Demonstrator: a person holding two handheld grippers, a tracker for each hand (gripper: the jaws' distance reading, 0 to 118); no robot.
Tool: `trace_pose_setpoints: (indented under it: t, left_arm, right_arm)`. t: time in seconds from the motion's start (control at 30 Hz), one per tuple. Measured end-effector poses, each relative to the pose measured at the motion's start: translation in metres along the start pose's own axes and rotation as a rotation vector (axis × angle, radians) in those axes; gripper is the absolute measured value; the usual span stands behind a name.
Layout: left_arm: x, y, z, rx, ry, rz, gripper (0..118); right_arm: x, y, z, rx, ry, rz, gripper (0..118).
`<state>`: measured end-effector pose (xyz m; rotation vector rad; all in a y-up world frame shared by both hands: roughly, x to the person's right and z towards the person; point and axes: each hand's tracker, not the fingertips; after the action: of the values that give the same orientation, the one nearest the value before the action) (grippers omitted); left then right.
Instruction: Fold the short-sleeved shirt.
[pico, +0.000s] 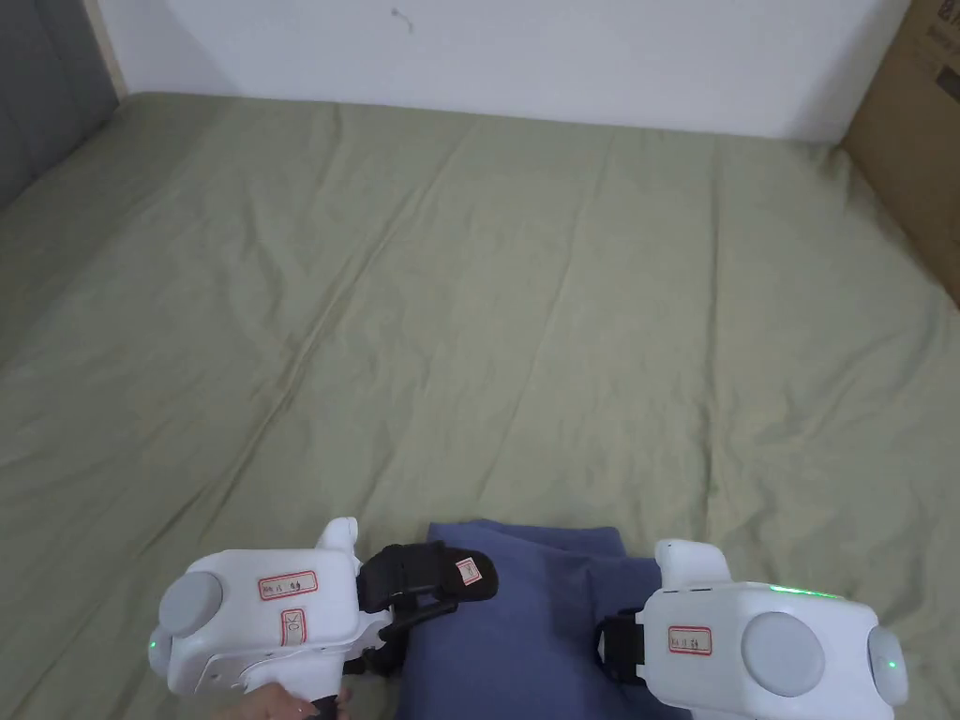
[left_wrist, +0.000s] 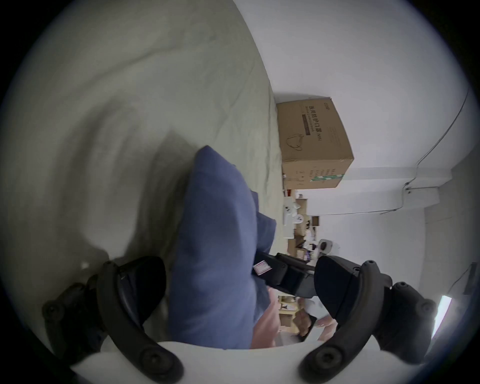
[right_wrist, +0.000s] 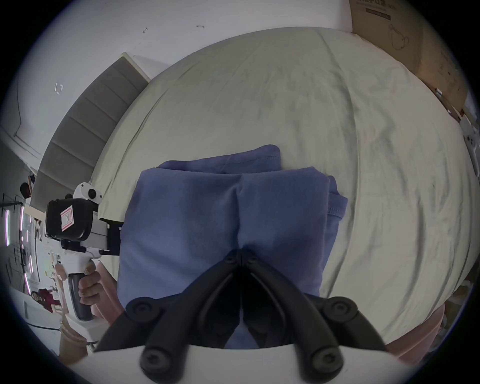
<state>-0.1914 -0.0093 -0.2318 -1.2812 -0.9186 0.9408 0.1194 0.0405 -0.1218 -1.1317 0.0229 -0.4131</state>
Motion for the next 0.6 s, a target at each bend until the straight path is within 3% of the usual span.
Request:
trace_pose_setpoints:
  t: [0.03, 0.07, 0.13, 0.17, 0.23, 0.47, 0.6]
  left_arm:
    - [0.000, 0.001, -0.002, -0.007, -0.029, 0.008, 111]
    - [0.001, 0.001, -0.003, -0.006, -0.035, 0.014, 92]
    - [-0.010, 0.002, -0.004, -0.014, 0.088, 0.006, 22]
    - [-0.012, 0.000, -0.006, -0.030, 0.136, -0.012, 23]
    - [-0.017, 0.000, 0.002, -0.021, 0.020, 0.011, 22]
    - [-0.005, 0.014, 0.041, -0.008, 0.116, -0.048, 22]
    - [0.012, 0.037, 0.103, 0.076, 0.297, -0.137, 22]
  right_arm:
    - [0.002, 0.000, 0.000, -0.001, 0.005, -0.009, 0]
    - [-0.004, -0.002, 0.002, -0.002, 0.008, -0.015, 0]
    - [-0.004, -0.001, 0.004, -0.003, 0.002, -0.017, 0]
    - [-0.004, 0.000, 0.006, -0.001, -0.001, -0.013, 0]
    - [-0.010, -0.001, 0.011, 0.001, -0.003, -0.010, 0]
    - [-0.021, 0.005, 0.022, 0.026, 0.014, -0.013, 0]
    - [-0.022, 0.007, 0.026, 0.043, 0.021, -0.009, 0]
